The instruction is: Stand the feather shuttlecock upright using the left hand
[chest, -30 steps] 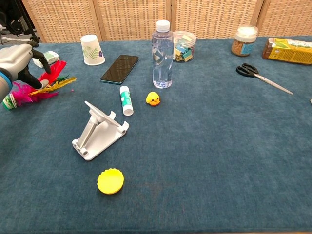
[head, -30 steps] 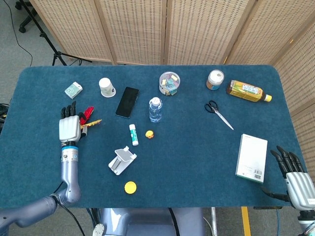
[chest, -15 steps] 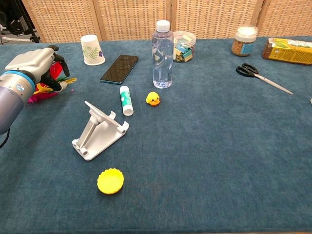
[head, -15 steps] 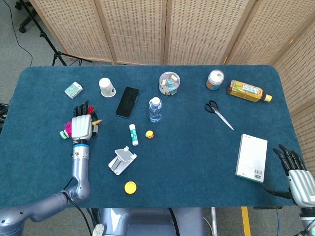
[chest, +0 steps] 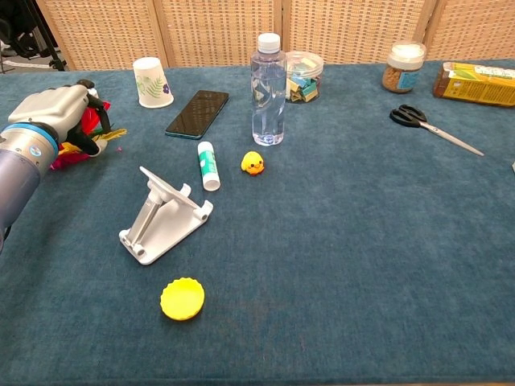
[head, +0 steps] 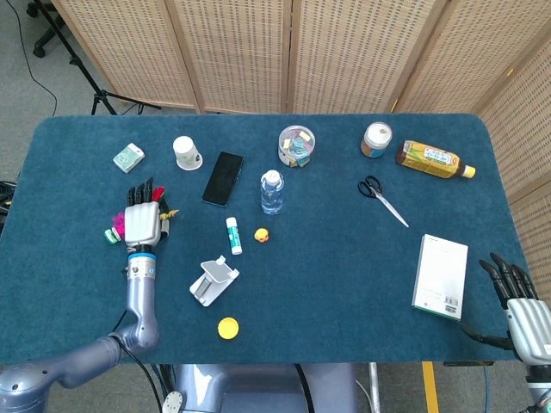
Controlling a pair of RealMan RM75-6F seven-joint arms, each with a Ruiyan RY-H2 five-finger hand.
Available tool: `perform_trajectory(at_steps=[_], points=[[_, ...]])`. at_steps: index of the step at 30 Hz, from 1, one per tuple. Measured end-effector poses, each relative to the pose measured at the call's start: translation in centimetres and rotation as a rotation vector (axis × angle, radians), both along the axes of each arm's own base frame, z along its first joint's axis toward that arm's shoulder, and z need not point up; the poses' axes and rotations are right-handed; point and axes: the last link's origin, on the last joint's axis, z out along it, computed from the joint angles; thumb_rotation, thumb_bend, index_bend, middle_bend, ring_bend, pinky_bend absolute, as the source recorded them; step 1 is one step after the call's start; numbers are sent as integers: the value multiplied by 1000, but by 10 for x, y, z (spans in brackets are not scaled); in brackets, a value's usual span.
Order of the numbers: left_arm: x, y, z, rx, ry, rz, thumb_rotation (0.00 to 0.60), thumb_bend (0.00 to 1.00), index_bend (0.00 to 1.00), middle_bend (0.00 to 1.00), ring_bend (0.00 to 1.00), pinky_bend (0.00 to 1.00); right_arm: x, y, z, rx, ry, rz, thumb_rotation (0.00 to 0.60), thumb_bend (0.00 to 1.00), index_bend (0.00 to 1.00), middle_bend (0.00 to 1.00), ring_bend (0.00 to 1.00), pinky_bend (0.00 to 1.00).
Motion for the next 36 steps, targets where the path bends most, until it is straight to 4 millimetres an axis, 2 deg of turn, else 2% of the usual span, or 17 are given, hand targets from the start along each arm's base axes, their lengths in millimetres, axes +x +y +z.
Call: perform_trajectory(at_steps=[17,30,36], points=[[3,3,1,25,-11,-20,600,462,595,0,0,0,-1,0,1,-4,2,-2,600,0,0,0,0,0],[11,1,14,62,-21,-58,600,478,616,0,0,0,0,2,1,-6,4,3,600,0,0,0,0,0],[22,-2,23,83,-39,-94,600,477,624,0,0,0,1,3,1,-5,6,9,600,0,0,0,0,0]])
